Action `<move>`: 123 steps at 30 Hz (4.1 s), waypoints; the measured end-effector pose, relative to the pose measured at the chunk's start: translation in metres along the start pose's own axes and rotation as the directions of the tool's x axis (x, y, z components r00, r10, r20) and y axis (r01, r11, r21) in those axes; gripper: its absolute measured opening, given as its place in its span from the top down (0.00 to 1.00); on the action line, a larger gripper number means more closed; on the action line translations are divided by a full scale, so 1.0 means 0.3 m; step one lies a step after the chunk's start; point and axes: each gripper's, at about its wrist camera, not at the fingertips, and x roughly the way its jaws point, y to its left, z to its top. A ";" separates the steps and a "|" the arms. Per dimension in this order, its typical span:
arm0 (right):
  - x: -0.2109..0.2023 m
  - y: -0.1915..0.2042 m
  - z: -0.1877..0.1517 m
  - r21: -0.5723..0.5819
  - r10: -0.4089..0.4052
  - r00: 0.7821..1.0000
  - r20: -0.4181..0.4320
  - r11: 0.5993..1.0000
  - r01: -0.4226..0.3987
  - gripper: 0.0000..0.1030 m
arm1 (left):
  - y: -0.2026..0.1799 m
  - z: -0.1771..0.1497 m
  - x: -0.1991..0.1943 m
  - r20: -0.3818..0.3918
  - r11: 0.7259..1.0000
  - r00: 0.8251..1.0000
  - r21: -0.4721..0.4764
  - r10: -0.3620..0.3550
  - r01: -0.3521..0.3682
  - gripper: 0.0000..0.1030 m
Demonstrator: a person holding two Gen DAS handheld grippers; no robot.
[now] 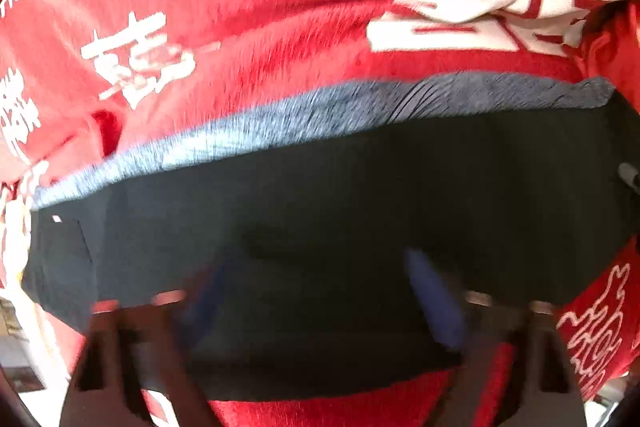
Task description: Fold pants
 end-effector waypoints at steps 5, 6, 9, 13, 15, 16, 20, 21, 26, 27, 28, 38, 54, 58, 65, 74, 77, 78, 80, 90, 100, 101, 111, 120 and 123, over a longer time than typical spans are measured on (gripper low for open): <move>-0.067 0.091 -0.001 -0.087 0.083 0.997 -0.009 0.993 -0.083 0.86 | -0.062 0.043 -0.062 0.070 0.996 0.995 0.043 -0.075 0.072 0.28; -0.082 0.108 -0.006 -0.096 0.101 0.995 -0.008 0.990 -0.101 0.86 | -0.089 0.045 -0.045 0.063 0.995 0.995 0.059 -0.081 0.078 0.27; -0.113 0.170 -0.022 -0.138 0.133 0.991 -0.009 0.982 -0.133 0.86 | -0.152 0.029 0.056 -0.022 0.992 0.995 0.083 -0.094 0.096 0.24; -0.120 0.261 -0.058 -0.228 0.122 0.992 -0.019 0.966 -0.123 0.86 | -0.168 0.023 0.050 0.040 0.987 0.996 0.145 -0.080 0.074 0.21; -0.110 0.297 -0.062 -0.250 0.118 0.993 -0.021 0.961 -0.120 0.86 | -0.139 0.033 0.066 0.027 0.987 0.994 0.123 -0.109 0.105 0.15; -0.107 0.320 -0.069 -0.264 0.115 0.993 -0.021 0.957 -0.116 0.86 | -0.126 0.039 0.074 0.023 0.987 0.993 0.114 -0.118 0.115 0.10; -0.119 0.402 -0.100 -0.339 0.094 0.996 -0.014 0.936 -0.093 0.86 | -0.058 0.050 0.069 -0.013 0.978 0.981 0.084 -0.192 0.192 0.10; -0.127 0.422 -0.113 -0.359 0.087 0.996 -0.011 0.929 -0.085 0.86 | -0.033 0.042 0.055 -0.012 0.975 0.977 0.075 -0.211 0.211 0.10; -0.116 0.565 -0.206 -0.463 0.048 0.999 -0.004 0.886 -0.044 0.86 | 0.096 -0.023 -0.044 0.024 0.963 0.962 0.030 -0.270 0.270 0.10; -0.109 0.589 -0.228 -0.477 0.044 0.999 -0.005 0.878 -0.041 0.86 | 0.156 -0.037 -0.057 0.027 0.962 0.961 0.014 -0.275 0.274 0.10; -0.097 0.615 -0.253 -0.494 0.037 0.999 -0.007 0.869 -0.035 0.86 | 0.206 -0.044 -0.060 0.024 0.961 0.961 0.001 -0.276 0.276 0.10; 0.195 0.873 -0.681 -0.712 -0.132 0.990 -0.038 0.699 0.066 0.82 | 0.727 -0.158 -0.025 -0.003 0.969 0.982 -0.162 -0.190 0.187 0.10; 0.393 0.842 -1.215 -0.958 -0.393 0.912 0.118 0.197 0.208 0.42 | 0.959 -0.242 0.041 -0.041 0.953 0.974 -0.222 -0.223 0.208 0.10; 0.278 0.794 -1.080 -0.841 -0.295 0.947 -0.125 0.539 0.057 0.42 | 0.882 -0.177 -0.002 -0.027 0.946 0.957 -0.160 -0.288 0.281 0.10; 0.228 0.530 -0.762 -0.317 -0.047 0.956 -0.290 0.947 -0.049 0.42 | 0.709 -0.106 -0.017 -0.038 0.922 0.927 -0.123 -0.374 0.367 0.10; 0.306 0.382 -0.720 -0.033 0.098 0.940 -0.327 0.993 -0.115 0.47 | 0.625 -0.113 0.077 -0.092 0.906 0.908 -0.157 -0.409 0.392 0.35; 0.357 0.363 -0.701 0.050 0.131 0.930 -0.343 0.991 -0.121 0.91 | 0.614 -0.111 0.074 -0.084 0.911 0.914 -0.157 -0.398 0.382 0.36; 0.374 0.361 -0.699 0.052 0.112 0.928 -0.354 0.994 -0.100 0.95 | 0.612 -0.111 0.064 -0.081 0.916 0.919 -0.152 -0.385 0.370 0.41; 0.372 0.383 -0.694 0.034 0.112 0.927 -0.358 0.994 -0.106 0.95 | 0.610 -0.115 0.035 -0.075 0.925 0.927 -0.131 -0.368 0.357 0.47; 0.368 0.404 -0.768 -0.152 0.005 0.915 -0.404 0.986 -0.073 0.96 | 0.629 -0.223 0.035 -0.024 0.950 0.956 -0.118 -0.294 0.289 0.45; 0.122 0.594 -0.575 -0.472 -0.045 0.951 -0.306 0.874 -0.111 0.47 | 0.658 -0.145 -0.110 0.058 0.976 0.977 -0.068 -0.205 0.209 0.22; 0.119 0.594 -0.537 -0.483 -0.058 0.960 -0.273 0.872 -0.085 0.47 | 0.649 -0.127 -0.116 0.068 0.976 0.977 -0.062 -0.203 0.208 0.22; 0.382 0.421 -0.307 -0.321 -0.078 0.909 -0.409 0.945 -0.063 0.56 | 0.468 0.007 0.010 0.035 0.973 0.973 -0.030 -0.226 0.227 0.22; 0.332 0.484 -0.361 -0.466 -0.165 0.901 -0.401 0.884 -0.045 0.72 | 0.529 -0.078 0.105 -0.061 0.973 0.976 -0.116 -0.207 0.199 0.09; 0.368 0.441 -0.364 -0.466 -0.249 0.905 -0.345 0.882 0.065 0.54 | 0.531 -0.076 0.095 -0.070 0.974 0.977 -0.123 -0.202 0.192 0.09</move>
